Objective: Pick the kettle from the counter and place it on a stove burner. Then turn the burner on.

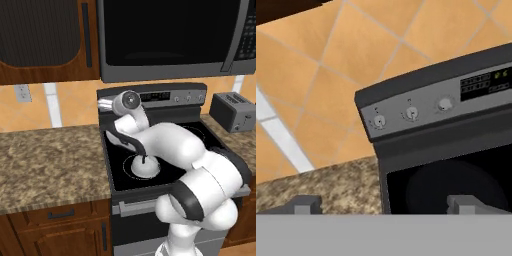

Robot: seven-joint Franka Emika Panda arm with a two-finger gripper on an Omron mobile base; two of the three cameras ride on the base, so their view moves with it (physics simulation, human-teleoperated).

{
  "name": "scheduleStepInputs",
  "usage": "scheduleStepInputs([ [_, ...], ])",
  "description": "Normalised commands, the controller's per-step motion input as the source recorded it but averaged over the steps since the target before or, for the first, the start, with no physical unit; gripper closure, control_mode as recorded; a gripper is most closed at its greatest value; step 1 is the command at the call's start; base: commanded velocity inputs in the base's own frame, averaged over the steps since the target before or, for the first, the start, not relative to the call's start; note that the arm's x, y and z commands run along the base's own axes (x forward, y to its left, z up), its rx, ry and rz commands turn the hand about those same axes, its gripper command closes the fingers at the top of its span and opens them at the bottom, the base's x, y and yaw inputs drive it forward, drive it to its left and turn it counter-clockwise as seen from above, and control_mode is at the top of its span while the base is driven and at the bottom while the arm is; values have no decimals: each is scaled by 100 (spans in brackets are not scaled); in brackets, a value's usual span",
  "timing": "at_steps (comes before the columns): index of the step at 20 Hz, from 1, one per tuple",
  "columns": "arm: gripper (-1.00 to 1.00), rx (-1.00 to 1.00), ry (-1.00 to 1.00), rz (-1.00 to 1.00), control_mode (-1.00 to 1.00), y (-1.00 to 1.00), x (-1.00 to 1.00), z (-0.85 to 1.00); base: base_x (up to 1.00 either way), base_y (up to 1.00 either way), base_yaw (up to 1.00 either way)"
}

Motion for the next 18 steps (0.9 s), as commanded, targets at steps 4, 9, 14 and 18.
scheduleStepInputs([
  [4,-100,0,-6,12,-100,-14,43,-14,0,0,0],
  [9,-100,-3,-2,5,-100,-1,53,-4,0,0,0],
  [14,-100,-12,0,2,-100,3,50,-2,0,0,0],
  [18,-100,-21,0,0,-100,5,36,-20,0,0,0],
])
